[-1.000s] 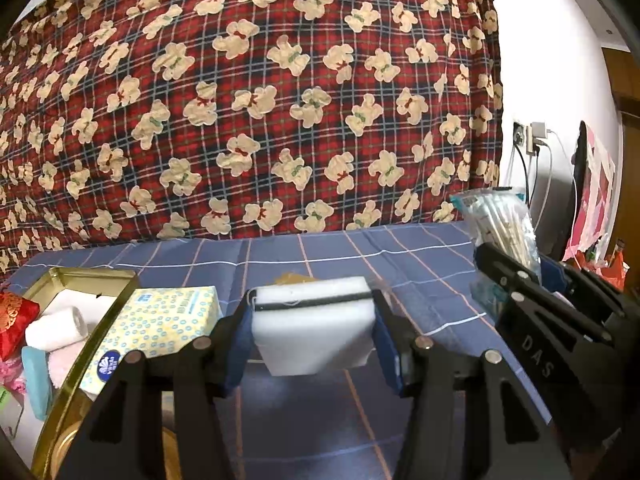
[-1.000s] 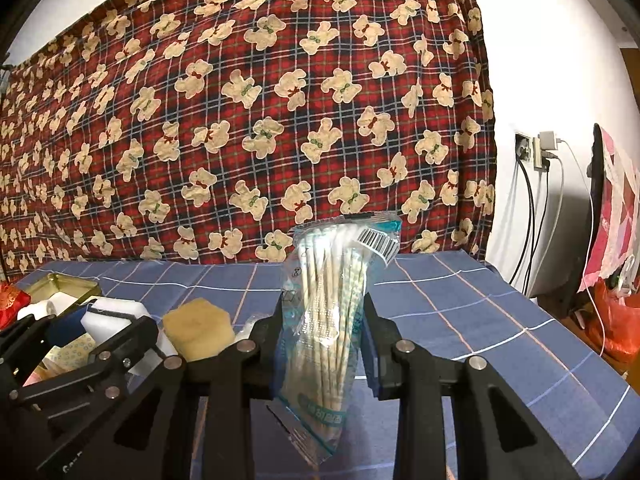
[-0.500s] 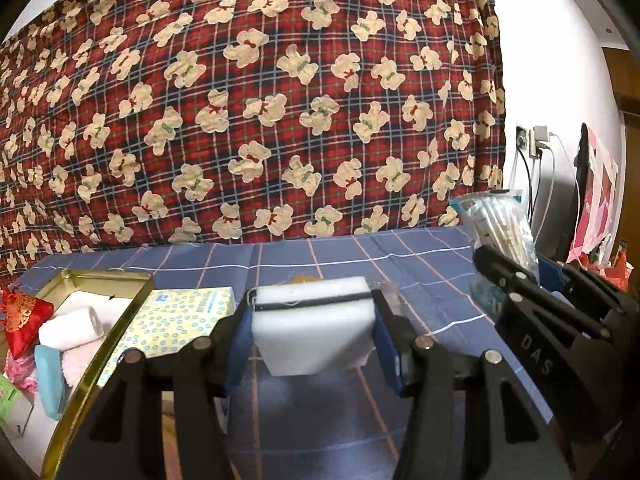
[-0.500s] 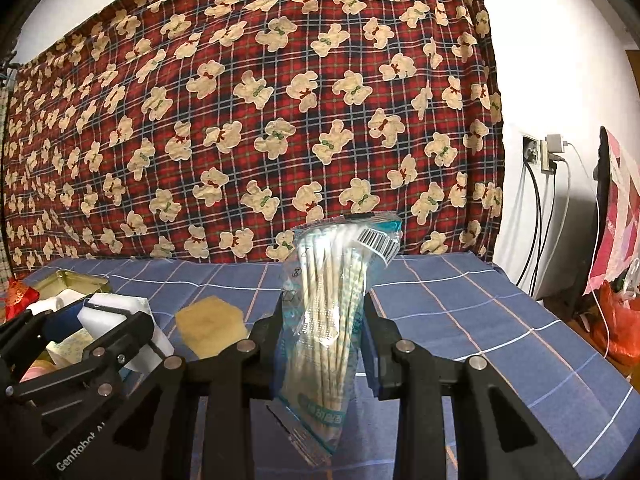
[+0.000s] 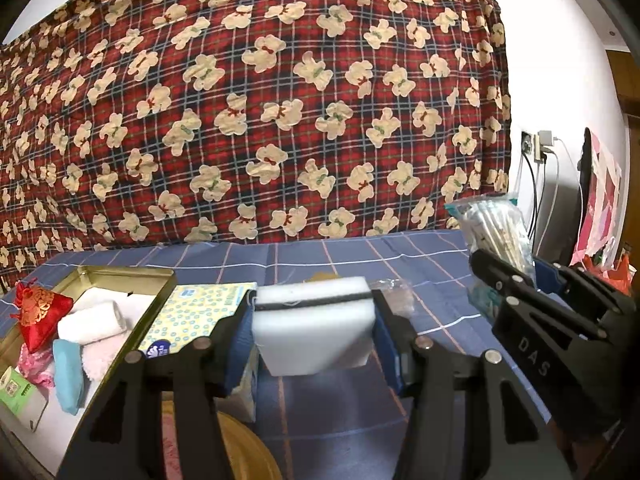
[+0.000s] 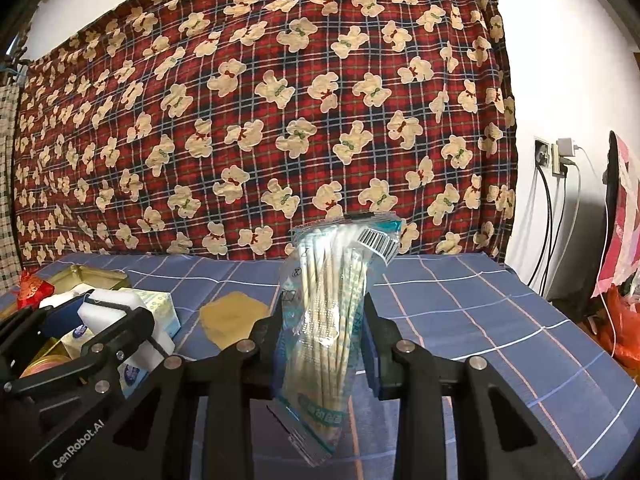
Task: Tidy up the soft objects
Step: 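Carry the white sponge and swab bag with both tools toward the gold tray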
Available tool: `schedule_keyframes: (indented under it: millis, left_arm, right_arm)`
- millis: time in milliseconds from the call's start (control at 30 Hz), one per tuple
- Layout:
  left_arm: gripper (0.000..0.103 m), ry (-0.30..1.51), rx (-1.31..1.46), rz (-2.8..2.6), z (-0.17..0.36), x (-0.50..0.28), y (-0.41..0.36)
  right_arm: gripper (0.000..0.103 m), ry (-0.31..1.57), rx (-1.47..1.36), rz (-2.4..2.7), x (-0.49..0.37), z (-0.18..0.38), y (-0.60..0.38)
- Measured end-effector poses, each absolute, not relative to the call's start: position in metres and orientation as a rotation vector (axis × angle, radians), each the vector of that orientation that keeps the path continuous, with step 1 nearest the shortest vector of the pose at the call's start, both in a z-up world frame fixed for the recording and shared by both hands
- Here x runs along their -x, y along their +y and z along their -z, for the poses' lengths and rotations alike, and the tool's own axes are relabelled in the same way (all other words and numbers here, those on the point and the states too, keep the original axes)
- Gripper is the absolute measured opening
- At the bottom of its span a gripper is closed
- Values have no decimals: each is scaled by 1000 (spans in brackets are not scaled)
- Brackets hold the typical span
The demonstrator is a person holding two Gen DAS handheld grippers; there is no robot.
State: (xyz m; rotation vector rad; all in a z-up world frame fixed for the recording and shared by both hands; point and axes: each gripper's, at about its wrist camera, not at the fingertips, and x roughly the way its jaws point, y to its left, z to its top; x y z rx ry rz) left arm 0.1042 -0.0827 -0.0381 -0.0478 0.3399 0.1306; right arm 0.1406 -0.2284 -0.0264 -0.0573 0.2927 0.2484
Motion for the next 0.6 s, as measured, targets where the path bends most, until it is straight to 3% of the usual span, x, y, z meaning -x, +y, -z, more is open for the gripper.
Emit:
schedule_keyframes:
  millis: [600]
  left_arm:
    - [54,304,60,-163,37,-84,-64]
  right_arm:
    - [34,296,69,-319,-130,28,-202]
